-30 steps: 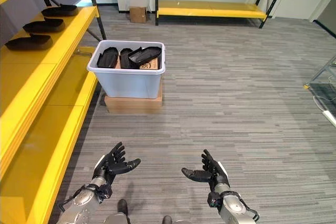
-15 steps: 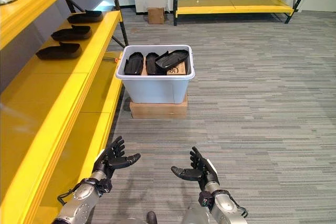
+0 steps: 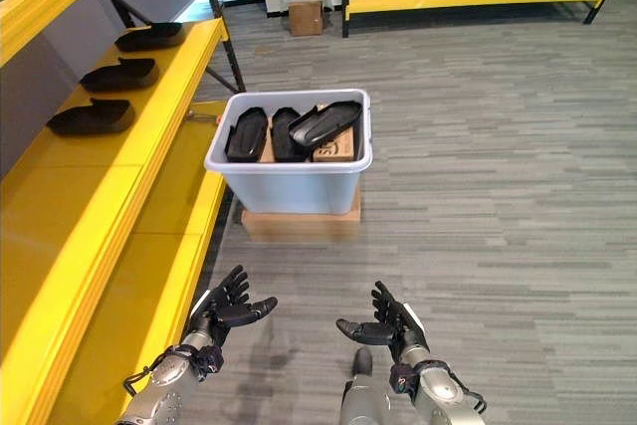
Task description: Move parts from the plastic box to the shelf.
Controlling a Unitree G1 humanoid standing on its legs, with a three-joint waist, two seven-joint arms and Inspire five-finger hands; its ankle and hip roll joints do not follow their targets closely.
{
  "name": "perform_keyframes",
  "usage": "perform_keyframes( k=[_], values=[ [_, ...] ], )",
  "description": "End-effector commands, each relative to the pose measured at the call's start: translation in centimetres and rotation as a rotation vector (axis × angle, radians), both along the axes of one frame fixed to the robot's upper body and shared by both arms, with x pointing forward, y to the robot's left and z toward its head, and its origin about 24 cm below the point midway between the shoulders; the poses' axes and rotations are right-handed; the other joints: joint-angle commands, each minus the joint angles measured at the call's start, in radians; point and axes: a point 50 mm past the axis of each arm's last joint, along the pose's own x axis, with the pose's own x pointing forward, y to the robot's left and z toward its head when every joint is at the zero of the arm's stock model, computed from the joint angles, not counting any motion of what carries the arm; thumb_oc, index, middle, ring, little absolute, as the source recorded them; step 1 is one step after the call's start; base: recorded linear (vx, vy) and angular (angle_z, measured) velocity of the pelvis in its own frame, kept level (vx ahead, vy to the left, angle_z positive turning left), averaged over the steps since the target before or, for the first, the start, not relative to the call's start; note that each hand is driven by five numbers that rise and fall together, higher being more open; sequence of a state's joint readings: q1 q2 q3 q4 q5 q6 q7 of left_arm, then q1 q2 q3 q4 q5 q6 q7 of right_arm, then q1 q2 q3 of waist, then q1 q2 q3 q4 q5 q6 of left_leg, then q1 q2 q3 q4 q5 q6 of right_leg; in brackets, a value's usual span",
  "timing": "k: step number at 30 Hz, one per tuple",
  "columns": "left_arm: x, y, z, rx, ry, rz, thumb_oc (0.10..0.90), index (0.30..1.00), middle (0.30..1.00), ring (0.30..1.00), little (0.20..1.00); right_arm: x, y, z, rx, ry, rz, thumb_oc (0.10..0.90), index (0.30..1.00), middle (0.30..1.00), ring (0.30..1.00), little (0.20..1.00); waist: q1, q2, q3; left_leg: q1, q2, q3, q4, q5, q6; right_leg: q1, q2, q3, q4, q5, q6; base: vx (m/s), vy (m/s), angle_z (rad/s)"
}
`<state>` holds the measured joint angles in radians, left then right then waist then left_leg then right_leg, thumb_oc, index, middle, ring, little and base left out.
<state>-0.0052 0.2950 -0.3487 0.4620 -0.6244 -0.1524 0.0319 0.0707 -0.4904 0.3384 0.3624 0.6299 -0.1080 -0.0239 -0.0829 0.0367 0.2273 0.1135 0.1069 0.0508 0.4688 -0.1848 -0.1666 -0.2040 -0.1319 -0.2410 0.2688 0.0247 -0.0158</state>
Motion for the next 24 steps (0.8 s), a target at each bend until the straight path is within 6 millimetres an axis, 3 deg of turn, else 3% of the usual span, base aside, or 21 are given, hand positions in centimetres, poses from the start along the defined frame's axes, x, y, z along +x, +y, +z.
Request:
perform_keyframes(
  k=[1, 3, 5, 7, 8, 9, 11, 13, 14, 17, 24],
  values=[
    [2.8, 0.6, 4.6, -0.034, -0.246, 0.010, 0.900, 1.000, 1.000, 1.000, 1.000, 1.5, 0.3, 2.5, 0.041, -0.161, 0.013, 0.900, 1.000, 1.000, 1.000, 1.000, 0.014, -0.066, -0.069, -0.058, -0.008, 0.010, 0.257, 0.363, 0.023, 0.054, 0.008, 0.065, -0.073, -0.043, 0.024, 0.16, -0.221, -0.20],
    [2.9, 0.5, 4.5, -0.040, -0.242, 0.010, 0.900, 1.000, 1.000, 1.000, 1.000, 1.5, -0.1, 2.6, 0.030, -0.170, 0.001, 0.900, 1.000, 1.000, 1.000, 1.000, 0.038, -0.093, -0.039, -0.162, -0.008, 0.015, 0.419, 0.355, 0.041, 0.095, 0.020, 0.081, -0.076, -0.071, -0.008, 0.17, -0.240, -0.42],
    [2.6, 0.3, 4.4, -0.045, -0.230, 0.013, 0.900, 1.000, 1.000, 1.000, 1.000, 1.2, -0.5, 2.4, 0.014, -0.157, -0.018, 0.900, 1.000, 1.000, 1.000, 1.000, 0.058, -0.096, -0.021, -0.246, 0.002, 0.043, 0.396, 0.291, 0.061, 0.134, 0.033, 0.079, -0.079, -0.100, -0.011, 0.26, -0.198, -0.15],
    [2.6, 0.3, 4.5, -0.043, -0.237, 0.004, 0.900, 1.000, 1.000, 1.000, 1.000, 1.3, -0.6, 2.6, 0.013, -0.164, -0.026, 0.900, 1.000, 1.000, 1.000, 1.000, 0.070, -0.097, -0.014, -0.317, 0.017, 0.073, 0.245, 0.257, 0.075, 0.168, 0.037, 0.078, -0.092, -0.110, 0.005, 0.35, -0.054, 0.11],
    [2.4, 0.6, 4.4, -0.027, -0.234, 0.007, 0.900, 1.000, 1.000, 1.000, 1.000, 1.1, -0.7, 2.5, 0.008, -0.166, -0.029, 0.900, 1.000, 1.000, 1.000, 1.000, 0.081, -0.087, -0.020, -0.335, 0.064, 0.096, 0.004, 0.256, 0.084, 0.192, 0.045, 0.072, -0.092, -0.142, 0.023, 0.33, 0.022, 0.03],
    [2.4, 0.6, 4.4, -0.027, -0.234, 0.007, 0.900, 1.000, 1.000, 1.000, 1.000, 1.1, -0.7, 2.5, 0.009, -0.166, -0.029, 0.900, 1.000, 1.000, 1.000, 1.000, 0.081, -0.090, -0.021, -0.333, 0.061, 0.099, -0.005, 0.262, 0.085, 0.191, 0.042, 0.073, -0.094, -0.140, 0.023, 0.36, 0.079, -0.02],
    [2.3, 0.8, 4.1, -0.022, -0.225, 0.014, 0.900, 1.000, 1.000, 1.000, 1.000, 0.8, -0.8, 2.3, 0.004, -0.160, -0.026, 0.900, 1.000, 1.000, 1.000, 1.000, 0.087, -0.076, -0.022, -0.309, 0.120, 0.116, -0.275, 0.324, 0.074, 0.218, 0.047, 0.073, -0.079, -0.169, 0.038, 0.31, 0.125, 0.03],
    [2.3, 1.1, 4.0, -0.001, -0.220, 0.026, 0.900, 1.000, 1.000, 1.000, 1.000, 0.7, -0.7, 2.1, -0.008, -0.153, -0.023, 0.900, 1.000, 1.000, 1.000, 1.000, 0.096, -0.061, -0.025, -0.298, 0.160, 0.109, -0.447, 0.391, 0.058, 0.254, 0.045, 0.076, -0.065, -0.203, 0.052, 0.39, 0.155, -0.28],
    [2.3, 1.3, 4.0, -0.003, -0.223, 0.032, 0.900, 1.000, 1.000, 1.000, 1.000, 0.7, -0.6, 2.0, -0.002, -0.145, -0.023, 0.900, 1.000, 1.000, 1.000, 1.000, 0.096, -0.058, -0.027, -0.287, 0.170, 0.107, -0.445, 0.400, 0.052, 0.263, 0.039, 0.078, -0.052, -0.205, 0.056, 0.36, 0.138, -0.44],
    [2.5, 1.5, 4.4, 0.002, -0.235, 0.027, 0.900, 1.000, 1.000, 1.000, 1.000, 0.7, -0.1, 1.7, 0.017, -0.136, -0.018, 0.900, 1.000, 1.000, 1.000, 1.000, 0.097, -0.052, -0.047, -0.260, 0.140, 0.100, -0.420, 0.362, 0.062, 0.283, 0.020, 0.092, -0.023, -0.226, 0.076, 0.37, 0.163, -0.43],
    [3.2, 1.3, 5.2, 0.013, -0.273, 0.008, 0.900, 1.000, 1.000, 1.000, 1.000, 0.9, 0.5, 2.1, 0.056, -0.160, -0.032, 0.900, 1.000, 1.000, 1.000, 1.000, 0.107, -0.080, -0.098, -0.301, 0.030, 0.151, -0.282, 0.214, 0.112, 0.343, -0.103, 0.101, -0.108, -0.136, 0.146, 0.27, 0.174, -0.07]
  ],
)
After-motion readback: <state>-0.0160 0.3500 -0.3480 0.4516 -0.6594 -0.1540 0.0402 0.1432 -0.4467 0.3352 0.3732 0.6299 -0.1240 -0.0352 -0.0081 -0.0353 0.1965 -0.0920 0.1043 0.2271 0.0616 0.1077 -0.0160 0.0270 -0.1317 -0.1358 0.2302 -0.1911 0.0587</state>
